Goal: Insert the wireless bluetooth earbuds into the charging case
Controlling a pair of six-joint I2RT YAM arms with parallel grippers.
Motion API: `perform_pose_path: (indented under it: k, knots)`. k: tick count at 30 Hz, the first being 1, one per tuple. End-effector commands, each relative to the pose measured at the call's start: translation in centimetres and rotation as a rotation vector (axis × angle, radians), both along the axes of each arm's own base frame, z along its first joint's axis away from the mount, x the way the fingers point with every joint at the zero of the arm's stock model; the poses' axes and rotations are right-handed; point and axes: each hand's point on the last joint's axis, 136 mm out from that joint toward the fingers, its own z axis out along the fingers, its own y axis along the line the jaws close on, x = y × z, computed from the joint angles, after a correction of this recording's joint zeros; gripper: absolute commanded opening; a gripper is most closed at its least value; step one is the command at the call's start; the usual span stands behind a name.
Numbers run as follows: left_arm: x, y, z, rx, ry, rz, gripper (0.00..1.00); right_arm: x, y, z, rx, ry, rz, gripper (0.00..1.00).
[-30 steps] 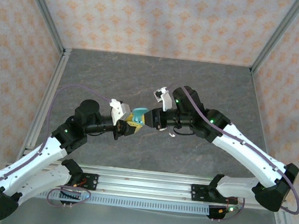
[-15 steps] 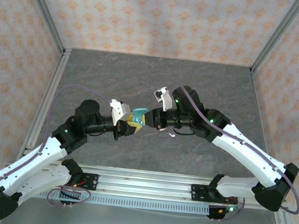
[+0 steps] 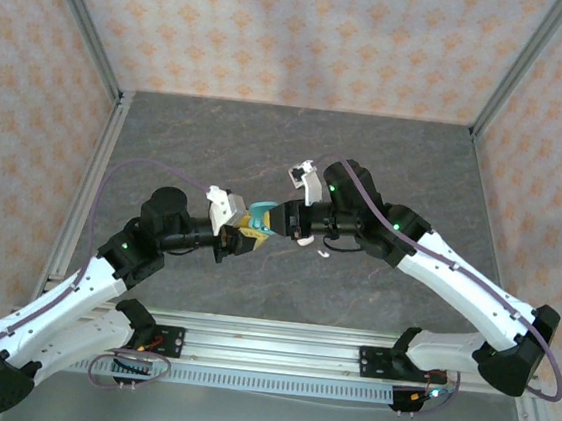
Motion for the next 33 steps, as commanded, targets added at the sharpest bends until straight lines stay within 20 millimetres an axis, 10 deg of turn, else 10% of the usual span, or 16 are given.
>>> perform_pose_path:
  k: [1, 33]
  knots:
    - [-0.4, -0.3, 3.2, -0.051, -0.093, -0.025, 0.16, 0.2, 0.4, 0.4, 0.034, -0.009, 0.007, 0.21]
    - [-0.5, -0.2, 3.3, -0.050, -0.097, -0.025, 0.16, 0.6, -0.8, -0.8, -0.055, -0.048, -0.024, 0.33]
